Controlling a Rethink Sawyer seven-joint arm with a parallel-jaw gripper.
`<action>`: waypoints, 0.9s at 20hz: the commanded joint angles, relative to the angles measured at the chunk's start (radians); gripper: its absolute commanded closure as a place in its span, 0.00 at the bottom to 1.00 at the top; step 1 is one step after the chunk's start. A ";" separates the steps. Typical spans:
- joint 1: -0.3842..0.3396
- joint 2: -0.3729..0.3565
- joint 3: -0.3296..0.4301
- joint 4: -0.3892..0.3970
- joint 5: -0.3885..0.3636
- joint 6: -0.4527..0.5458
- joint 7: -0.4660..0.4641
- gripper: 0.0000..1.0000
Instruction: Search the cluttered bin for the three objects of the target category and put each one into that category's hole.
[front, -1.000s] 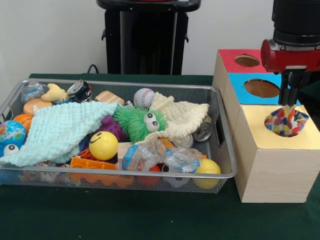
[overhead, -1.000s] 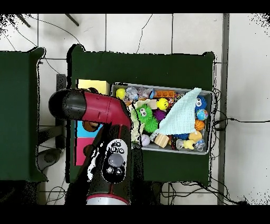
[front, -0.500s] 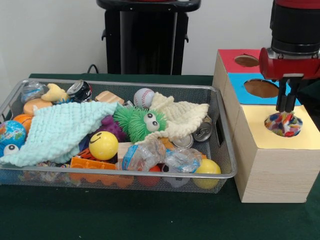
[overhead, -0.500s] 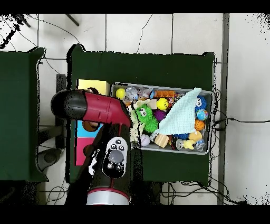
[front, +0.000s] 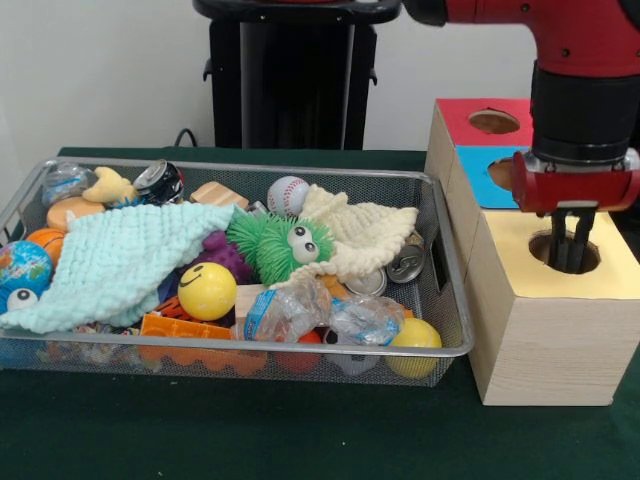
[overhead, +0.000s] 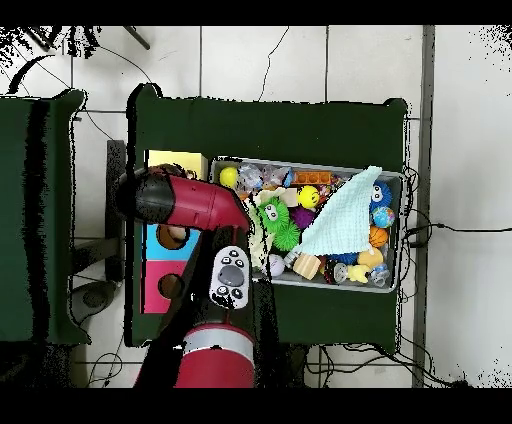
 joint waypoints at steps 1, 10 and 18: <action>-0.046 0.075 0.129 0.081 -0.012 -0.047 0.156 1.00; -0.021 -0.015 0.070 0.112 -0.016 0.089 0.169 1.00; 0.009 -0.126 0.024 0.148 -0.012 0.232 0.196 1.00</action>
